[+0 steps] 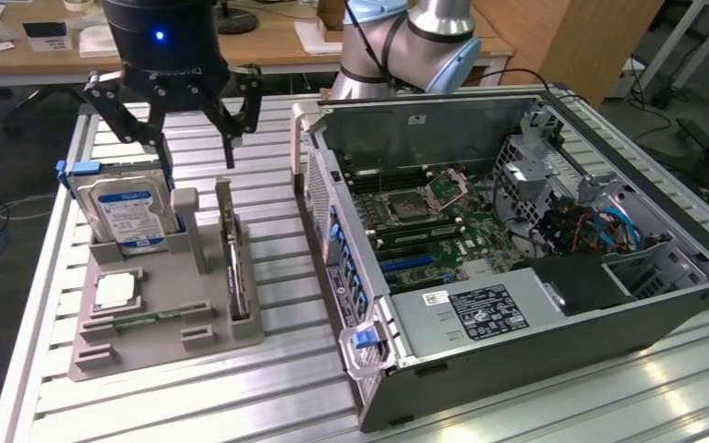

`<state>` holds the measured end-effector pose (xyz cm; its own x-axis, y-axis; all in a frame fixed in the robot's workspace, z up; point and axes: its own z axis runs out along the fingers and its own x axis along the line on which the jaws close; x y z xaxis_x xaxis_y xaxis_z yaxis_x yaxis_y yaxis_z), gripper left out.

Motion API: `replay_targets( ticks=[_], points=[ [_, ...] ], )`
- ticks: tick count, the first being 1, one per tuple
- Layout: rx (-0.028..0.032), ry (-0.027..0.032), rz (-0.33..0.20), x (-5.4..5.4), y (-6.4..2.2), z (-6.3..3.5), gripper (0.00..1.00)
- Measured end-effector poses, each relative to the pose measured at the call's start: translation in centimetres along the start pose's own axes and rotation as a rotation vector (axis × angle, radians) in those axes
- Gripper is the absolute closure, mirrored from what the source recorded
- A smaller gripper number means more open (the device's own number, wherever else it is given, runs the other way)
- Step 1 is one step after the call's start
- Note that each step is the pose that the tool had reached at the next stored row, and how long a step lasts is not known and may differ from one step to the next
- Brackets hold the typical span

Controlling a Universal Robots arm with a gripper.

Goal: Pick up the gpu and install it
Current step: 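Pick up the gpu and move the gpu toward the slot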

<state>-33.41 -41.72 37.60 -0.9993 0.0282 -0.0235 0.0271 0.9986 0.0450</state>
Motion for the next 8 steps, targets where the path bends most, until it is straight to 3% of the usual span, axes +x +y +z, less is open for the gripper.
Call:
replay_targets(
  ticks=[8],
  points=[
    [-0.0001, 0.0001, 0.0, -0.01, -0.88, 0.89, 0.35]
  ],
)
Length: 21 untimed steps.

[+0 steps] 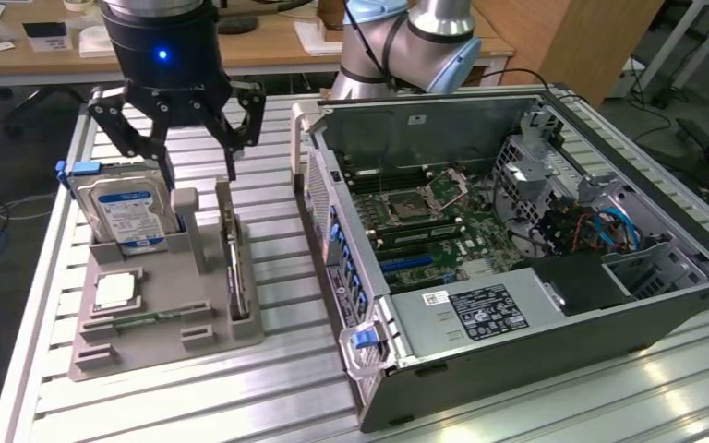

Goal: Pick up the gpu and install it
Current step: 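Pick up the gpu and move the gpu toward the slot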

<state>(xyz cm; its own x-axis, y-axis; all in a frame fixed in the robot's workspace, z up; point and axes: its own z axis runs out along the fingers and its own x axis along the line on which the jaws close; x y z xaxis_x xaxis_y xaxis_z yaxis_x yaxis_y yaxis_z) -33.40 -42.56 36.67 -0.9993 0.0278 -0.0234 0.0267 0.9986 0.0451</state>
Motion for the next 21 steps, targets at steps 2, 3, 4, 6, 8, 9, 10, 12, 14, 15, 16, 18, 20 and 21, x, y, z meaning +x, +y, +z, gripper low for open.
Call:
replay_targets(
  ticks=[2, 3, 4, 6, 8, 9, 10, 12, 14, 15, 16, 18, 20, 21],
  points=[
    [0.0001, 0.0002, -0.002, 0.0, -0.12, 0.23, 0.35],
    [0.0001, 0.0003, -0.003, 0.0, -0.21, 0.35, 0.35],
    [0.0, 0.0003, -0.003, 0.0, -0.27, 0.47, 0.35],
    [0.0001, 0.0006, -0.004, 0.0, -0.46, 0.65, 0.35],
    [-0.0003, 0.0003, -0.004, 0.0, -0.67, 0.87, 0.35],
    [-0.0001, 0.0005, -0.004, 0.0, -0.71, 0.99, 0.35],
    [-0.0001, 0.0006, -0.004, -0.1, -0.74, 1.12, 0.35],
    [0.0, 0.0006, -0.004, -0.2, -0.76, 1.45, 0.35],
    [-0.0001, 0.0005, -0.004, -0.3, -0.78, 1.84, 0.35],
    [0.0, 0.0006, -0.004, -0.3, -0.79, 2.01, 0.35],
    [0.0, 0.0008, -0.008, -0.4, -0.8, 2.19, 0.35],
    [-0.0004, 0.0016, -0.025, -0.5, -0.82, 2.56, 0.35],
    [-0.0004, 0.0021, -0.035, -0.6, -0.82, 2.93, 0.35],
    [-0.0003, 0.0023, -0.036, -0.6, -0.85, 3.1, 0.35]
  ],
)
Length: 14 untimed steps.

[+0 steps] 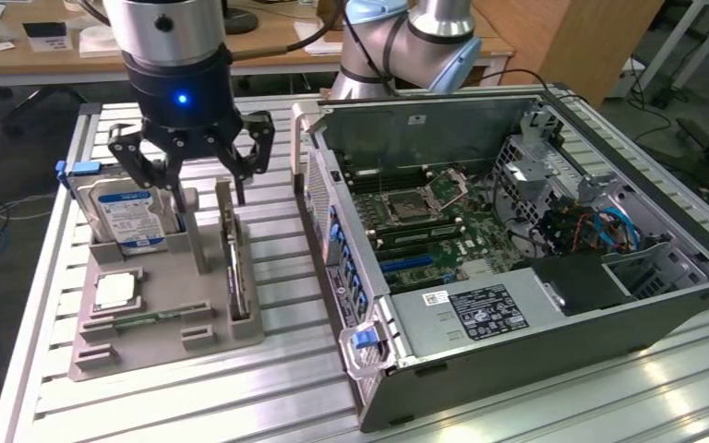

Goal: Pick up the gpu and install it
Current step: 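Pick up the gpu and move the gpu toward the slot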

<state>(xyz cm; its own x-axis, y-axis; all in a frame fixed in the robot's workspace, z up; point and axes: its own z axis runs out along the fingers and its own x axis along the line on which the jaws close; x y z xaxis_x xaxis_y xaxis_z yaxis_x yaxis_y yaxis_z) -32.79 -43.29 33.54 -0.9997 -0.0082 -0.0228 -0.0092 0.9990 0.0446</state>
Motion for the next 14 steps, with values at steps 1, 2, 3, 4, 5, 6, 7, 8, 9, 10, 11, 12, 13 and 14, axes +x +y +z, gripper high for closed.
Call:
replay_targets(
  ticks=[1, 2, 3, 4, 5, 6, 7, 8, 9, 10, 11, 12, 13, 14],
  points=[
    [0.0, 0.0, 0.0, 0.0, -0.04, 0.18, 0.35],
    [-0.0001, 0.0, 0.0, 0.0, -0.07, 0.36, 0.35],
    [0.0, 0.0, 0.0, 0.0, -0.11, 0.55, 0.35],
    [0.0, 0.0001, 0.0, 0.0, -0.14, 0.72, 0.35],
    [0.0001, 0.0001, 0.0, 0.0, -0.2, 0.9, 0.35],
    [0.0001, 0.0, 0.0, 0.0, -0.28, 1.07, 0.35],
    [0.0, 0.0001, 0.0, 0.0, -0.38, 1.24, 0.35],
    [0.0, 0.0001, 0.0, 0.0, -0.49, 1.4, 0.35],
    [0.0, 0.0001, 0.0, 0.0, -0.56, 1.59, 0.35],
    [-0.0001, 0.0, 0.0, 0.0, -0.59, 1.77, 0.35],
    [-0.0001, 0.0, 0.0, -0.1, -0.6, 1.95, 0.35],
    [0.0, 0.0001, 0.0, -0.1, -0.61, 2.13, 0.35],
    [-0.0001, 0.0, 0.0, -0.1, -0.62, 2.3, 0.35],
    [0.0, 0.0, 0.0, -0.1, -0.62, 2.47, 0.35]
  ],
)
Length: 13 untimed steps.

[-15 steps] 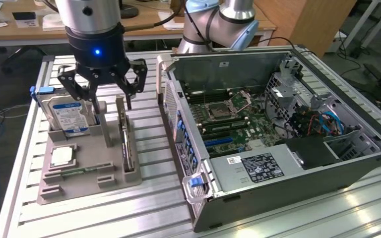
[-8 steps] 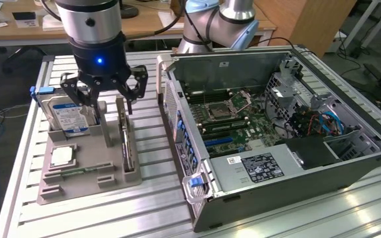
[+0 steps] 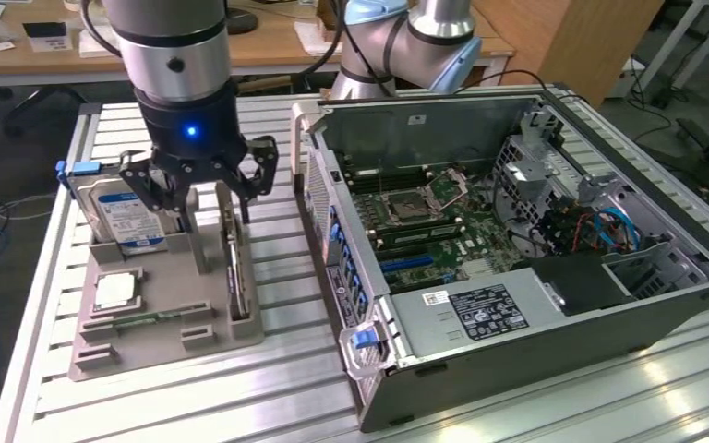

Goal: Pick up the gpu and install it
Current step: 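Pick up the gpu and move the gpu toward the slot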

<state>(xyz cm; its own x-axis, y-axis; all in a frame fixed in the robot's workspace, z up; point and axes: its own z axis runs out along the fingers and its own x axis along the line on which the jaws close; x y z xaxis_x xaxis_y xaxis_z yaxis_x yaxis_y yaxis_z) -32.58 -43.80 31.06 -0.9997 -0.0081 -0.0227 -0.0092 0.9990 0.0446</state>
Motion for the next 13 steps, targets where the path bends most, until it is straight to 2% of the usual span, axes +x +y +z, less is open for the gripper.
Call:
replay_targets(
  ticks=[13],
  points=[
    [0.0, 0.0, 0.0, 0.0, -0.1, 2.14, 0.35]
  ],
)
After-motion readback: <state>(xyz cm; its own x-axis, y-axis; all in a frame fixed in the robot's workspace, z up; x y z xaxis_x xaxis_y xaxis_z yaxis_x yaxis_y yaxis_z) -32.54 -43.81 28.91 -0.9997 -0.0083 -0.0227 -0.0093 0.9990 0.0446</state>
